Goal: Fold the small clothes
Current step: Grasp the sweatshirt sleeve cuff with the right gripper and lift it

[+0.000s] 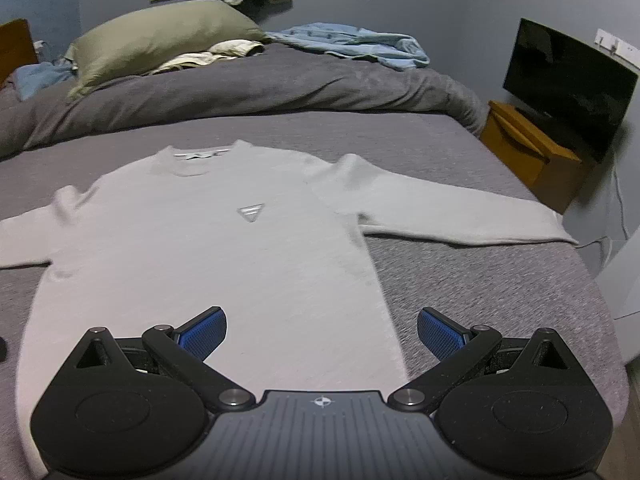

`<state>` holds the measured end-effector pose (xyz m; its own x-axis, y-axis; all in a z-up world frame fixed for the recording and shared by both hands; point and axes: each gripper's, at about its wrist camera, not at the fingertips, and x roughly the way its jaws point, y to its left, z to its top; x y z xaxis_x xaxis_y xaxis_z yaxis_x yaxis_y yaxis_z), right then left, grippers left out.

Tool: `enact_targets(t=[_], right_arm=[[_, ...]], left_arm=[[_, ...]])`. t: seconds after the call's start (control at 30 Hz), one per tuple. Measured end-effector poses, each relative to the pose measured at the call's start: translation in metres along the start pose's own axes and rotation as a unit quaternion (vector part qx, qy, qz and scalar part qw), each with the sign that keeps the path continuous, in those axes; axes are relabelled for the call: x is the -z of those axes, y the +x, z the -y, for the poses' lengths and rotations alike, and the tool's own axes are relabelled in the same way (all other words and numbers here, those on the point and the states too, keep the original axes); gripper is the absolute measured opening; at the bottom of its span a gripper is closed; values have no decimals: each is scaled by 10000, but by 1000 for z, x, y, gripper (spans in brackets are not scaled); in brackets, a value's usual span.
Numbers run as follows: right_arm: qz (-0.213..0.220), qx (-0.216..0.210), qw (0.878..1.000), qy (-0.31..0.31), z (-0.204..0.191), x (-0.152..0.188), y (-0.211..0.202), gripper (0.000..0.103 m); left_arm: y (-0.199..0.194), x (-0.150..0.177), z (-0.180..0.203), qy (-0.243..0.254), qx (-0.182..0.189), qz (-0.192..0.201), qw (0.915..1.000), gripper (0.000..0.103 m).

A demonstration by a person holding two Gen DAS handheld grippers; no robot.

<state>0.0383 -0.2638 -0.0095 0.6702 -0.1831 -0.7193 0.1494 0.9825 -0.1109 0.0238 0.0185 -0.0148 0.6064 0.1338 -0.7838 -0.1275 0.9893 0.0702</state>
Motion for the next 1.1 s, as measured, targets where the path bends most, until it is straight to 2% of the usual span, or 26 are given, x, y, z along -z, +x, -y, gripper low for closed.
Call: enact_targets(t=[0.13,0.3,0.47,0.57,0.67,0.83,0.93,1.1], right_arm=[[-65,177,9998,-21,8,-7,20,103],[-111,283,9995,105,25,-16,54,103],[98,443,9985,294,58,-26,108,103],[-13,238,9969,749,94,-34,143,103],[127,220,9892,1447,142,-40,174,103],[107,650,9711,2292,219,-42,217,102],[356,509,9603,2719,260,-38,228,102],[608,285,9493,3071,308,-32,241,92]], left_arm=[[21,-11,-5,-56,-24,-67,10000,103],[54,-21,-3,24,43,115,9999,103],[102,-30,-4,28,344,337,9988,103],[131,-31,-8,-7,378,334,9987,103],[155,-30,-11,114,419,382,9983,103],[188,-24,-17,338,590,443,9967,103],[201,-21,-17,514,711,516,9948,103],[218,-16,-17,617,840,496,9933,103]])
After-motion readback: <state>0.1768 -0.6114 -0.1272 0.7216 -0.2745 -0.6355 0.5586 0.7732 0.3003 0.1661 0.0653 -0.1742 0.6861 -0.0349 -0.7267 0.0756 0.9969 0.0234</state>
